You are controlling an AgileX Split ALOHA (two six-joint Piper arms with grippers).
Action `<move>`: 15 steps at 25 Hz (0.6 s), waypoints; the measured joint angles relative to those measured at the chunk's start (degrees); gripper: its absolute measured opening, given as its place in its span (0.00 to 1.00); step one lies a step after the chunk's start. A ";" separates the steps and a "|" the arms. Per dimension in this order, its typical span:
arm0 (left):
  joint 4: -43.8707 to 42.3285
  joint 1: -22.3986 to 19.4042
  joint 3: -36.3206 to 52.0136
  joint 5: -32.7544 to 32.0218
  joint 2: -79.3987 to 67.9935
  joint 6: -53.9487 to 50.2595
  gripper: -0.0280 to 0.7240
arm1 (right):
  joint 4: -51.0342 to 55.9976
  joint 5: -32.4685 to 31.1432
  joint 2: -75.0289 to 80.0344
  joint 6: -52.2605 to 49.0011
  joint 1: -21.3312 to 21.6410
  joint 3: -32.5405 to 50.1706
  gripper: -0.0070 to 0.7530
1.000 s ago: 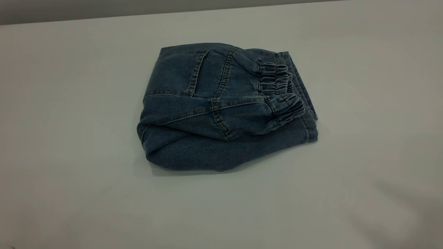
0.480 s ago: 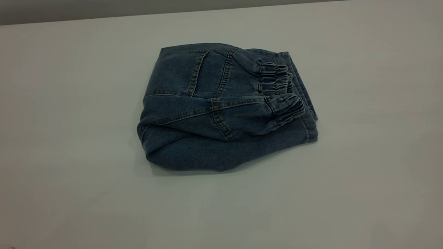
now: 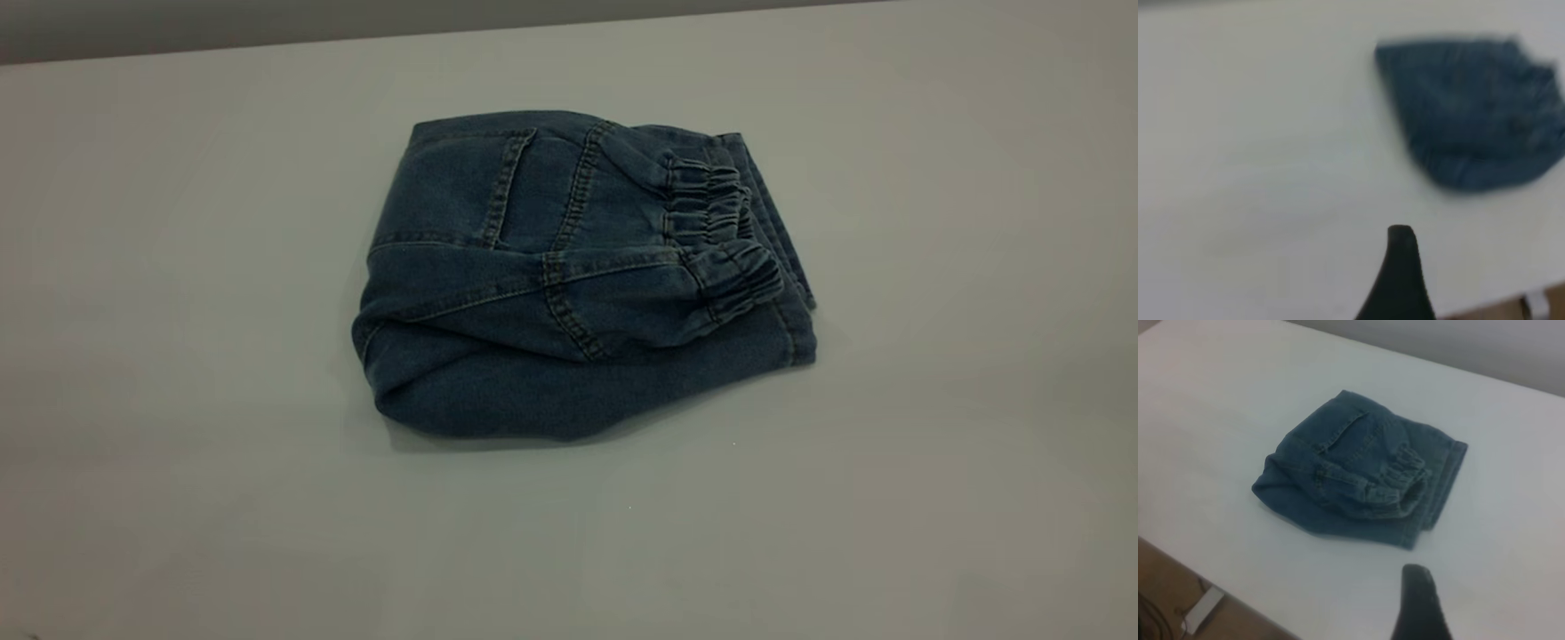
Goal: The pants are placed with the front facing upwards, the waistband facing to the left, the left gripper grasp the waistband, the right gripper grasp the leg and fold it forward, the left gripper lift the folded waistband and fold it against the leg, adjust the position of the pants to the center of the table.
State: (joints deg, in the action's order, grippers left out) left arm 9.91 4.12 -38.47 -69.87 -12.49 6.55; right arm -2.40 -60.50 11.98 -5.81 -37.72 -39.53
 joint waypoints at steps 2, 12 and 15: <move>-0.78 0.00 3.02 0.23 0.00 0.00 0.76 | 1.25 1.77 -0.06 0.00 0.00 4.54 0.55; -1.31 0.00 9.58 7.94 0.00 0.09 0.76 | 2.93 -0.93 0.00 1.79 0.00 10.60 0.55; -1.42 0.00 9.65 8.12 0.00 0.09 0.75 | 3.17 -0.50 0.00 1.91 0.00 10.54 0.55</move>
State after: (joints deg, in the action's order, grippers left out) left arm 8.49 4.12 -28.83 -61.75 -12.49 6.64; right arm 0.77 -61.00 11.97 -3.90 -37.72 -28.99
